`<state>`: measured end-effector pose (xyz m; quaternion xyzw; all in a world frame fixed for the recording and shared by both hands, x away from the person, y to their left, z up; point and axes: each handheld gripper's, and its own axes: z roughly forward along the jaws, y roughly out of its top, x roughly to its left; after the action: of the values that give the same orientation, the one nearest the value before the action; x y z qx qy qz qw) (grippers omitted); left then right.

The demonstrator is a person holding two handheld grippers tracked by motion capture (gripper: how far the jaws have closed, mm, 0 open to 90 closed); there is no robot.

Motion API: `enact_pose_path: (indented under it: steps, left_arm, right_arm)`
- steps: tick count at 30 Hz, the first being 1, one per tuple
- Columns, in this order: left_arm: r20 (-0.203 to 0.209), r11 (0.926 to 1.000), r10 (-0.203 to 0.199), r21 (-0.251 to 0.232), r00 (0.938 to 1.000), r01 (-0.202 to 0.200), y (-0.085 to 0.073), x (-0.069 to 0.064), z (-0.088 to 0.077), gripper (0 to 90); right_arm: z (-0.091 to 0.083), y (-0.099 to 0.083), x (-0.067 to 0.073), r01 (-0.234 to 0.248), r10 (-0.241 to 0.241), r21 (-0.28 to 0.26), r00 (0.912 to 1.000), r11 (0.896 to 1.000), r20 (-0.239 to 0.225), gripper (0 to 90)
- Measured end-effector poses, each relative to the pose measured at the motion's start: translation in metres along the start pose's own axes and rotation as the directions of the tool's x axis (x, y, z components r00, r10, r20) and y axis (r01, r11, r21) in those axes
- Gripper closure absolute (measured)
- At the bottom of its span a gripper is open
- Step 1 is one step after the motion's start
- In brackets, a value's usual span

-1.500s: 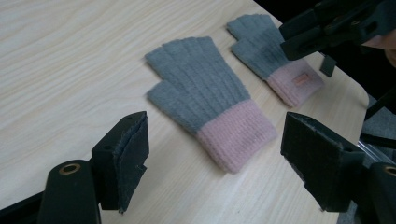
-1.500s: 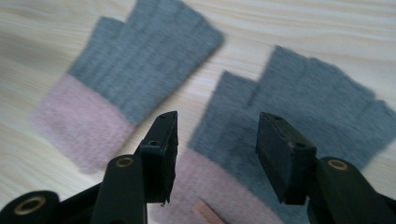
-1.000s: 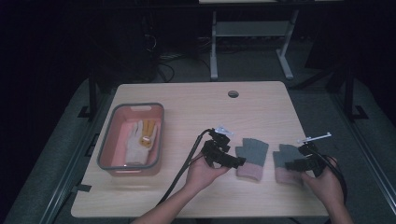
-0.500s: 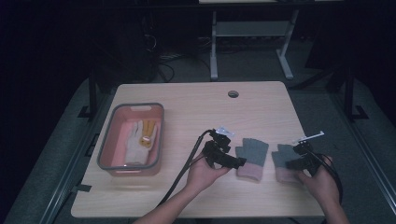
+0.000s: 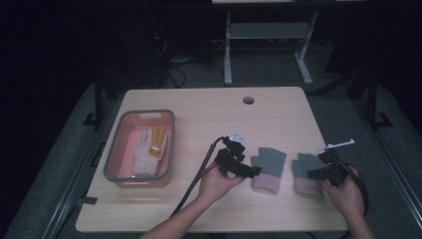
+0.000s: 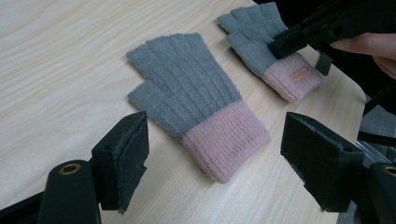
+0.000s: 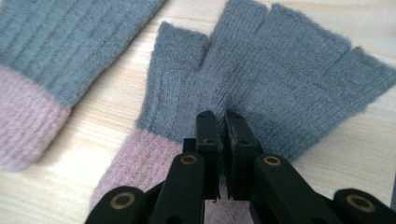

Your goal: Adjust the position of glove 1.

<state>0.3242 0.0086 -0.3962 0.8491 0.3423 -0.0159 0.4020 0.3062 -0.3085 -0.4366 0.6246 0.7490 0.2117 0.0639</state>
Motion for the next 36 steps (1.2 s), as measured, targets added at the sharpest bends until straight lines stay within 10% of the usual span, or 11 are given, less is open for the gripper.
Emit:
enact_pose_path:
  steps: [13,36]
  left_arm:
    - [-0.01,1.0,-0.002,-0.005,0.9999,0.002,0.0,0.002,-0.006,23.6]
    - [-0.016,0.9998,-0.015,-0.011,0.9998,0.015,-0.006,0.011,-0.014,23.6]
  right_arm:
    - [-0.024,0.022,0.038,0.04,-0.043,-0.051,0.9979,0.998,-0.05,85.8]
    - [0.004,0.051,0.098,0.062,-0.065,-0.029,0.9921,0.998,-0.107,85.4]
